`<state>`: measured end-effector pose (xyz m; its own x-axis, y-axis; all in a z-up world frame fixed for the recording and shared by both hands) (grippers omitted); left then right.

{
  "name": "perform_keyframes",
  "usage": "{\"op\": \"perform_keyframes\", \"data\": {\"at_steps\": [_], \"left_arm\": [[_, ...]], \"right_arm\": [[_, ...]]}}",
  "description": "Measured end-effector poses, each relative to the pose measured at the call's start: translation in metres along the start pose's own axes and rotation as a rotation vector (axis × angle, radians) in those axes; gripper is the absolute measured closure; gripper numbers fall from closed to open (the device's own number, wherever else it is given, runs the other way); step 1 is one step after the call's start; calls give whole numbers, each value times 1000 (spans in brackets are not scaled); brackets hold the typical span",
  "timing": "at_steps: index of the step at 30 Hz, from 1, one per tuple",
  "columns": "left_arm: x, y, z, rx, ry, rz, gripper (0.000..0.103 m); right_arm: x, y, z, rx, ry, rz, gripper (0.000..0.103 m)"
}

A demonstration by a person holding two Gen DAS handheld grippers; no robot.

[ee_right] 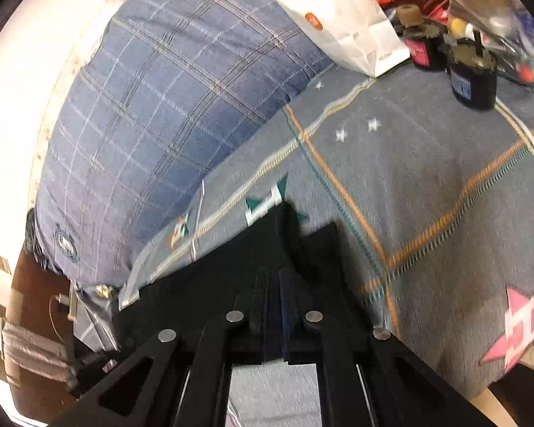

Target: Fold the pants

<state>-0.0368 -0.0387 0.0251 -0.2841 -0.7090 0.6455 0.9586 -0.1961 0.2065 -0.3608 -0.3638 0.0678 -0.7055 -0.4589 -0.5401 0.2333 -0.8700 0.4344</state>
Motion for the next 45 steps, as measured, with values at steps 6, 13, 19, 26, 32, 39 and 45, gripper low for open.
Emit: {"op": "perform_keyframes", "data": {"at_steps": [6,13,19,26,32,39,45], "left_arm": [[-15,-1,-14,-27,-4,20,90],[-15,-5,-12,-11,14,-5,86],[-17,-7,-20,-25,29,0,86],[3,-5,-9,16,-28,-51,95],[10,-16,-28,-54,26,-90,96],[10,-15,-30,-55,63,-101,96],[9,-18,-32,-59,95,-131,96]], "right_arm": [[-20,14,10,122,-13,62,62],[-18,26,-26,4,-118,112,20],[-8,21,-63,-116,-259,144,51],[-27,16,-25,11,-216,173,96],[12,-7,-2,1,-287,62,96],[22,-17,-28,-124,-393,93,96],[18,-13,-31,-109,-380,62,94]]}}
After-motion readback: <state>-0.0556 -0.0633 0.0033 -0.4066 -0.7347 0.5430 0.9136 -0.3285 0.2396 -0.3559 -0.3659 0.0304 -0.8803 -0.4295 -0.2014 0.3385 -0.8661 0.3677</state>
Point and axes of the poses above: each gripper's, at about its wrist camera, not at the fingertips, and z roughly against the way its jaws point, x to its right, y to its top, the point moved 6 cm from there along -z, roughly the way its jaws point, and after that the axes turned 1 degree about z, right-handed, at the moved point
